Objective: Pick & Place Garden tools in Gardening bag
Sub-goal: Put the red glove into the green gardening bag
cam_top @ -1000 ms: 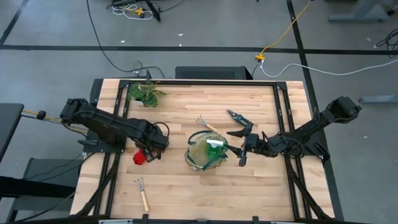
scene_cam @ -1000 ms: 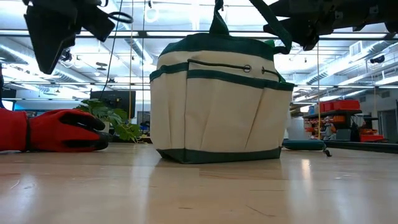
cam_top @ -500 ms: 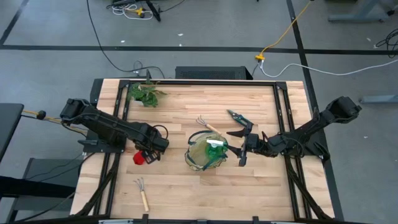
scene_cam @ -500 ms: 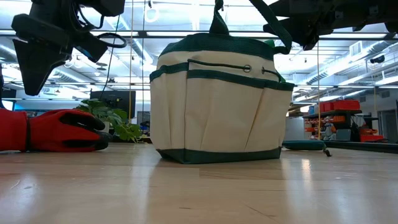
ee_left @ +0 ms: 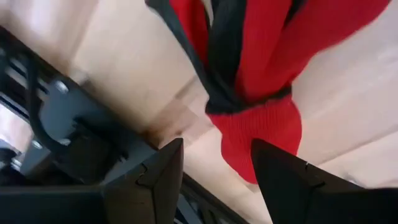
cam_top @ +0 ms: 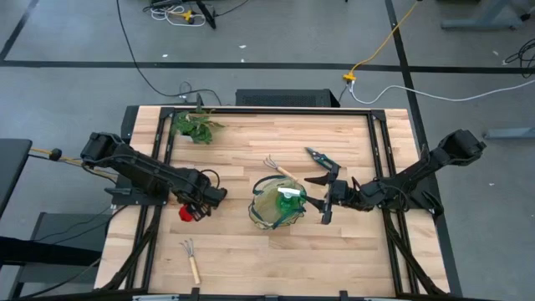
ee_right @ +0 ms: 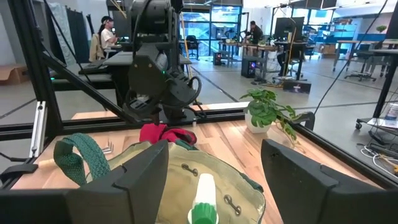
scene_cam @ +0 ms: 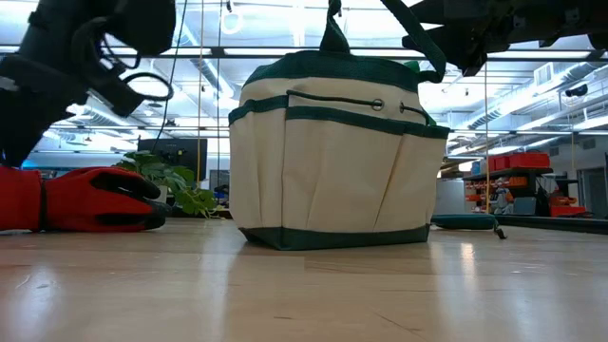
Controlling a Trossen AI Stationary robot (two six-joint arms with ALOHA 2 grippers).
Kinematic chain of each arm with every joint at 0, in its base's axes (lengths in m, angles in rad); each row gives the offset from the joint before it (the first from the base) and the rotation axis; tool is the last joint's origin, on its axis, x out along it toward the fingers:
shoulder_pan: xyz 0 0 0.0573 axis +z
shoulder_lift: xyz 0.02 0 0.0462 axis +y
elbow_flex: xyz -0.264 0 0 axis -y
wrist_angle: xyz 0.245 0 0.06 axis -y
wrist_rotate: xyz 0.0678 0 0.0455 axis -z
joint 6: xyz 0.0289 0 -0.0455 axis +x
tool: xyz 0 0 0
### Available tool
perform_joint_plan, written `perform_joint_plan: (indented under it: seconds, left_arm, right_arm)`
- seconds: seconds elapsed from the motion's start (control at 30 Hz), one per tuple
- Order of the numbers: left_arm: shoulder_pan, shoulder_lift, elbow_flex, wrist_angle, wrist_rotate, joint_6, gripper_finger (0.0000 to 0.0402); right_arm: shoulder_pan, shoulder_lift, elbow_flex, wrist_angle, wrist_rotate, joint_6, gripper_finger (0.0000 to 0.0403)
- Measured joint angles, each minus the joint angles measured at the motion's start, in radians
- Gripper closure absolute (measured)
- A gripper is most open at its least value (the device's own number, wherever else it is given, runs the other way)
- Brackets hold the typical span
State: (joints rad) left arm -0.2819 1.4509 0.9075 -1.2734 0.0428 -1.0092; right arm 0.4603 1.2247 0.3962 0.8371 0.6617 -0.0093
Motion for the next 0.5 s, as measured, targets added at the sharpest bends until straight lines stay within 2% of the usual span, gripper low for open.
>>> perform_joint_plan:
  seconds: [0.23, 0.5]
  left_arm:
    - [-0.011, 0.0, -0.017, 0.15, 0.032, -0.001, 0.0204]
    - [-0.01, 0.0, -0.017, 0.147, 0.007, -0.007, 0.0204]
  right_arm:
    - [0.0, 0.0, 0.0, 0.0, 0.0, -0.002, 0.0145]
    - [0.0, 0.0, 0.0, 0.0, 0.0, -0.002, 0.0145]
